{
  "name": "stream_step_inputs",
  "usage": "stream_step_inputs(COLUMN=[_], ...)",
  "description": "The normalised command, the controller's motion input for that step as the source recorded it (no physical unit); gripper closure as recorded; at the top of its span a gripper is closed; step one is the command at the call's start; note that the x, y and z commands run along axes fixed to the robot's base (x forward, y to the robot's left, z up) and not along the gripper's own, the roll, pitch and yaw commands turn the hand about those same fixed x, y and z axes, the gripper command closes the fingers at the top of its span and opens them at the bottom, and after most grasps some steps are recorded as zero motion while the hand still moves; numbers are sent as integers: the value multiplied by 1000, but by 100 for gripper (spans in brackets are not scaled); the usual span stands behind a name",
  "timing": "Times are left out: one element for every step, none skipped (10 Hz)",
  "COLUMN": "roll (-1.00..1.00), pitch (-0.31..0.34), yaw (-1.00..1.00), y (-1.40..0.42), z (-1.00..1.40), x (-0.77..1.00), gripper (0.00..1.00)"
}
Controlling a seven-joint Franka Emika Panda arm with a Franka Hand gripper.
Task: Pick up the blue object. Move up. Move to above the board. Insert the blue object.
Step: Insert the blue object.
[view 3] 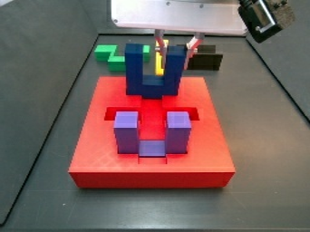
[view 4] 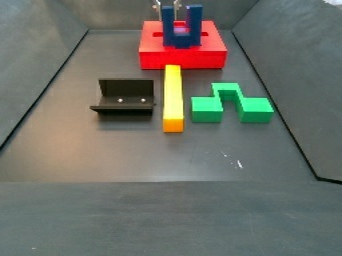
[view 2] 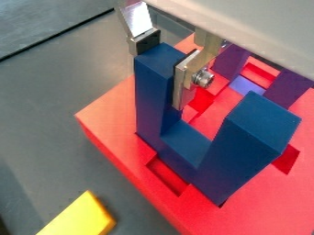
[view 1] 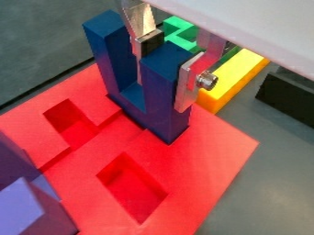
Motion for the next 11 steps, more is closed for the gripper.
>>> stream_step_inputs(roll=[-64, -19, -36, 0, 0, 0, 0, 0, 100, -10, 0], pitch=[0, -26, -59, -10, -19, -50, -99, -131, -23, 0, 0], yaw=[86, 83, 97, 166, 123, 94, 71, 34, -11, 0, 0], y=[303, 140, 37, -106, -114, -74, -20, 0, -6, 0, 0], z=[-249, -326, -377, -229, -251, -357, -511, -594, -320, 0, 0], x=[109, 3, 0, 0, 0, -14, -77, -97, -6, 0, 0], gripper=[100, 100, 100, 100, 100, 100, 100, 100, 100, 100, 100])
